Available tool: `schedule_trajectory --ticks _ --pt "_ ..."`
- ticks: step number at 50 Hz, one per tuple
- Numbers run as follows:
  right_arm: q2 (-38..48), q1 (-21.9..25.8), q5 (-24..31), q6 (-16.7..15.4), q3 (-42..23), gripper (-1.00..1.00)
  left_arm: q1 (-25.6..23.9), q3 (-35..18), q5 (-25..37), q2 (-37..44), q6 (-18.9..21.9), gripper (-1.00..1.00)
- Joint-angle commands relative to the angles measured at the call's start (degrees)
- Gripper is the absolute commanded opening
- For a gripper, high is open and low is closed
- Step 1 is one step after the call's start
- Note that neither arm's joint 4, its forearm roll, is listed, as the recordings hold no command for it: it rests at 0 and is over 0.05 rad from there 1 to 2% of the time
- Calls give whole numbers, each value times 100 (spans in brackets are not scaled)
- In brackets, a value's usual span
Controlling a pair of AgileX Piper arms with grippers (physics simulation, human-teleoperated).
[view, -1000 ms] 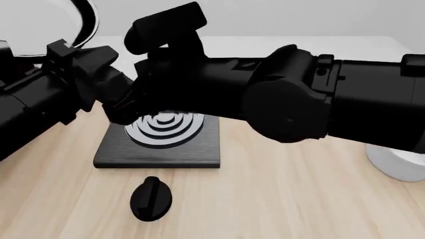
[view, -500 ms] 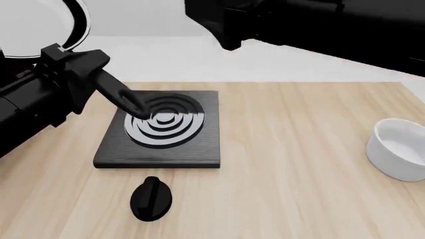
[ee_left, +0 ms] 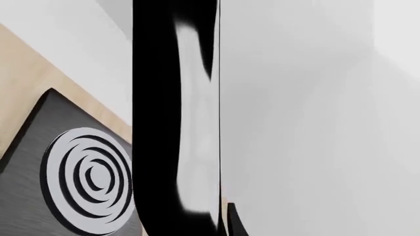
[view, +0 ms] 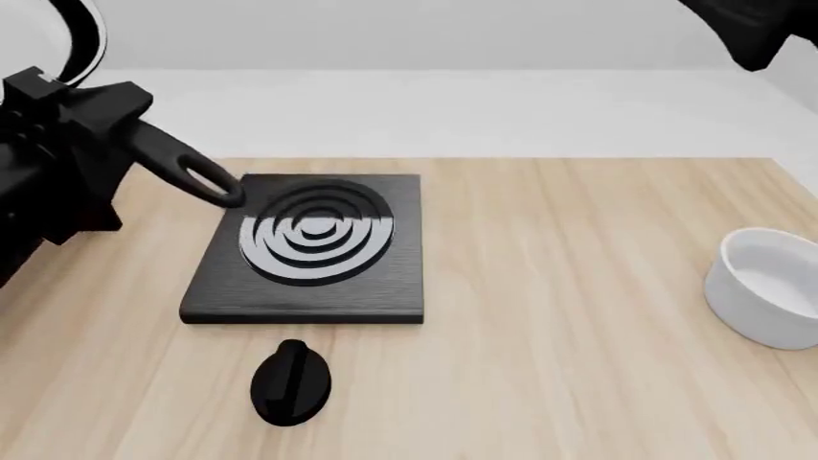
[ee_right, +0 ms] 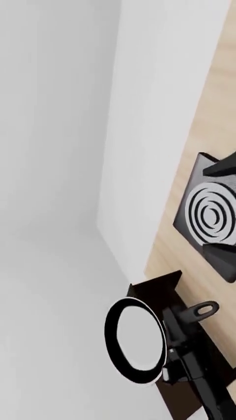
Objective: Put the frying pan on the cabinet shelf.
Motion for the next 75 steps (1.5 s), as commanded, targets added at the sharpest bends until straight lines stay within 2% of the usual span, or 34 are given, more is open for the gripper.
schedule_trajectory --ticks 1,6,17,19,26,29,31,46,53,55,56,58,75 --pt "-571 -335 135 88 337 100 495 -141 87 -196 5 -100" --pt "-660 -368 82 175 466 100 634 -187 83 -134 -116 -100" --pt "-815 -364 151 145 485 100 789 -326 -42 61 -331 -100" --pt "-840 -364 176 141 487 100 812 -265 -189 117 -540 -100" --pt "-931 -379 167 191 587 100 1017 -442 -252 326 -579 -100" --pt "-938 -350 83 228 694 100 1180 -336 -523 485 -997 -100" --pt "-956 -348 17 225 758 100 1298 -278 -742 660 -1115 -100" --pt "-948 -313 -65 251 841 100 1831 -747 -863 1298 -1104 -100" --pt "-950 -335 -129 304 955 100 1936 -705 -1122 1500 -1466 -100" --pt "-980 -181 -259 808 1040 100 2033 -721 -1174 1576 -1492 -100" --pt "-962 -172 -252 794 1024 100 2050 -728 -1167 1596 -1495 -100" --pt "-900 -220 -190 541 945 100 2089 -738 -1186 1625 -1497 -100" --pt "-852 -186 -271 602 1060 100 2517 -825 -1338 1882 -1585 -100"
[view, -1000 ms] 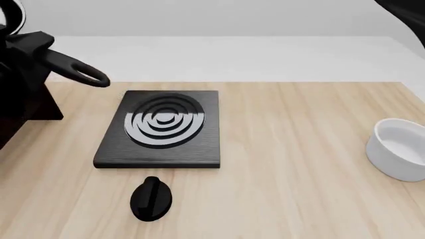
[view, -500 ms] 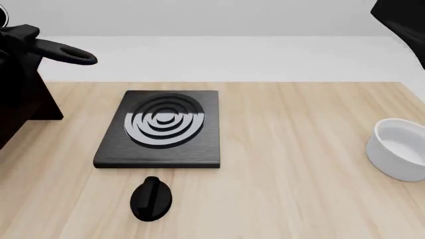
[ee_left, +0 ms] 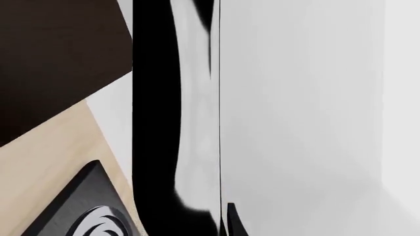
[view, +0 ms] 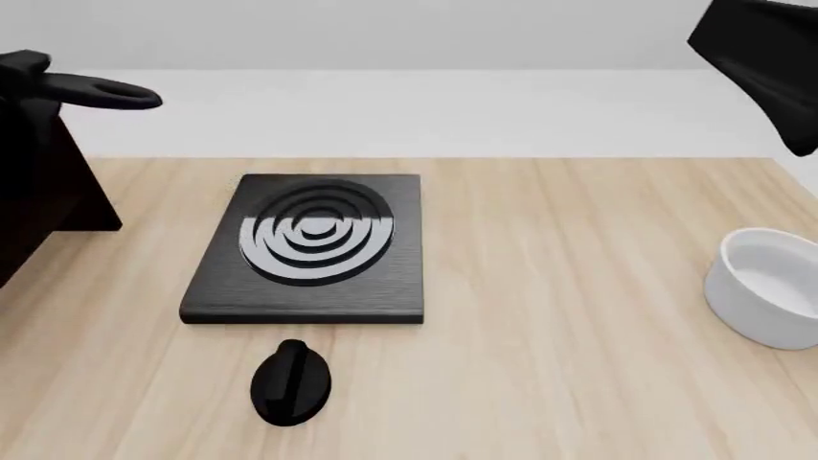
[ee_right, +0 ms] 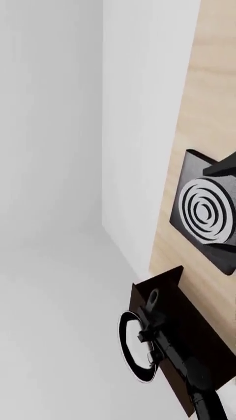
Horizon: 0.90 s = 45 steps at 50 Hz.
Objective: Put the frying pan on the cabinet shelf.
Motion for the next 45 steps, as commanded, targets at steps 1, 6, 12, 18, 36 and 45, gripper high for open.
schedule_trajectory --ticks 1,6,12,18,36,45 --pt "30 30 -28 50 73 100 302 -136 -229 133 -72 -100" --pt "65 32 -69 48 108 100 443 -99 -370 234 -164 -100" --pt "127 70 -120 66 155 100 574 -40 -517 354 -235 -100" --pt "178 69 -169 72 184 100 685 79 -687 502 -298 -100" --pt "232 62 -193 46 238 100 1031 267 -1130 944 -257 -100" --pt "231 20 -209 53 249 100 1091 267 -1199 1032 -290 -100"
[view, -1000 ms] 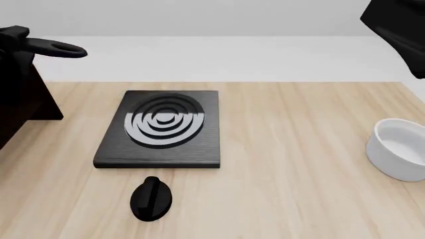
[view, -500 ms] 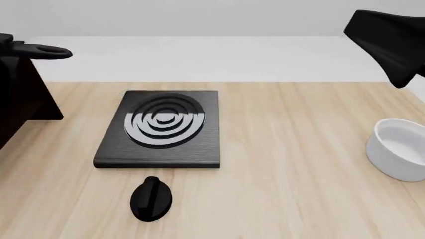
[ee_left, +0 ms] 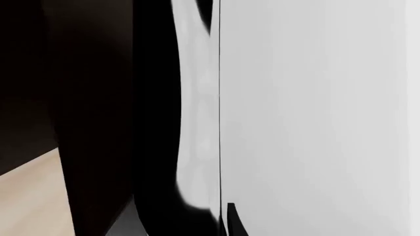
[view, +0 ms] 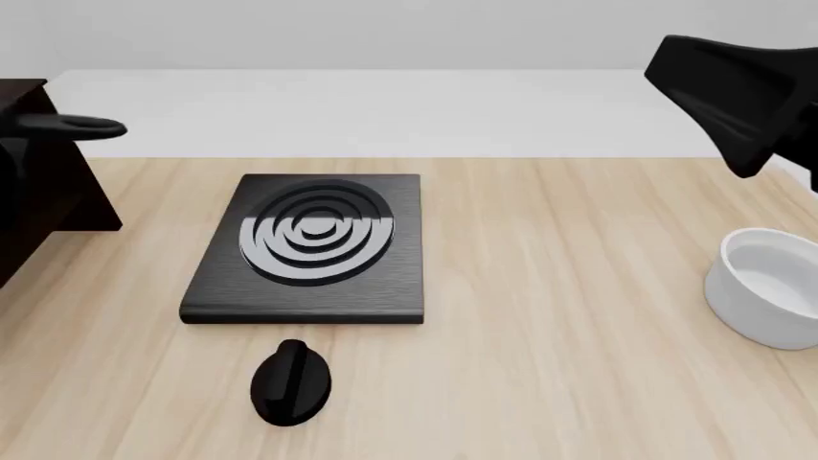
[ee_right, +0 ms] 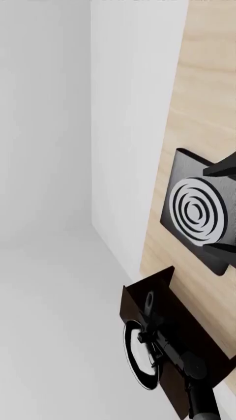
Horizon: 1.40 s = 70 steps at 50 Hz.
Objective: Put the frying pan on the cabinet shelf.
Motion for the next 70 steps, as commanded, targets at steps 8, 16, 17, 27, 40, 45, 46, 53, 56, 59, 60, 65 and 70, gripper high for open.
schedule_trajectory --ticks 8,16,17,27,40,45,46,53,56,59,60,65,70 --pt "75 3 -128 9 129 100 202 -57 -248 192 37 -100" --pt "122 18 -157 5 129 100 281 -47 -302 225 16 -100" --pt "125 16 -158 11 127 100 292 -40 -316 236 11 -100" --pt "168 22 -206 -13 128 100 474 -258 -297 534 -35 -100" --pt "182 17 -208 -17 152 100 570 -459 -273 860 -110 -100" --pt "202 23 -239 -15 188 100 595 -373 -428 1037 -163 -100" --pt "201 23 -229 -7 180 100 608 -329 -491 1079 -209 -100" --pt "169 9 -195 -6 177 100 617 -112 -779 1242 -225 -100" --pt "162 3 -195 -8 192 100 642 -28 -904 1315 -280 -100" --pt "156 7 -194 -7 194 100 646 64 -1013 1350 -317 -100" --pt "152 6 -193 -5 193 100 647 85 -1047 1372 -316 -100" --pt "147 -2 -192 -12 205 100 687 141 -1085 1365 -281 -100" --pt "157 -6 -229 -6 248 100 716 144 -1067 1322 -266 100"
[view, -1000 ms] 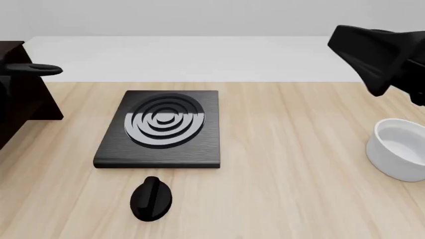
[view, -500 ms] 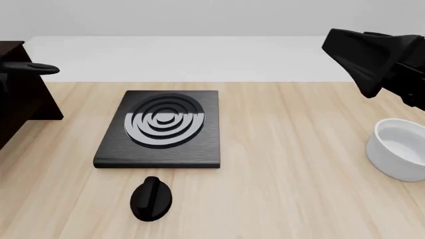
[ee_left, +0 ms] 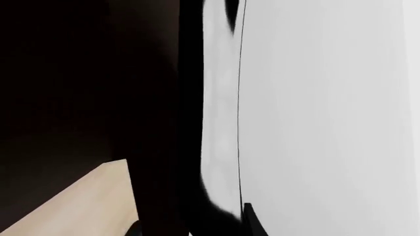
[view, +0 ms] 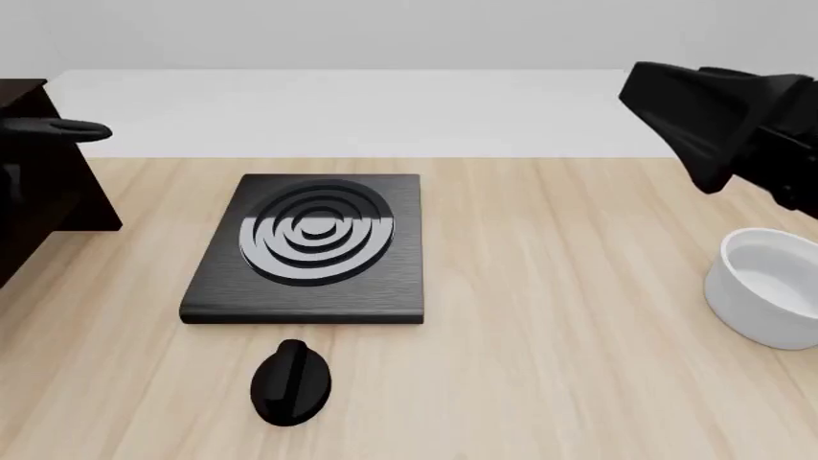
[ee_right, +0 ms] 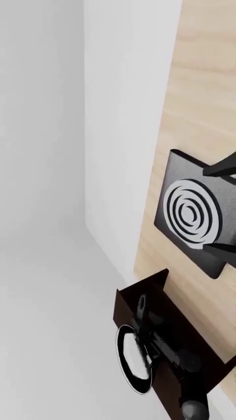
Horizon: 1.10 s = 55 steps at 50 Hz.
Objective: Put the frying pan on the cabinet shelf.
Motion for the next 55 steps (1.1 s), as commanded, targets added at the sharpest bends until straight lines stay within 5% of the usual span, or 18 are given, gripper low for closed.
schedule_trajectory --ticks 1,16,19,21,24,28,55 --pt "5 -5 -33 16 51 100 131 206 -50 295 40 100" --pt "54 41 -39 7 46 100 169 268 37 49 147 100" --pt "64 42 -57 8 59 100 222 54 483 -351 730 100" --pt "73 48 -45 7 45 100 113 252 273 -335 461 100" --pt "78 50 -54 14 50 100 73 224 364 -582 685 100" --pt "87 49 -98 20 104 100 140 296 172 -468 372 100" --pt "113 62 -228 56 270 100 -137 733 260 -1252 239 100"
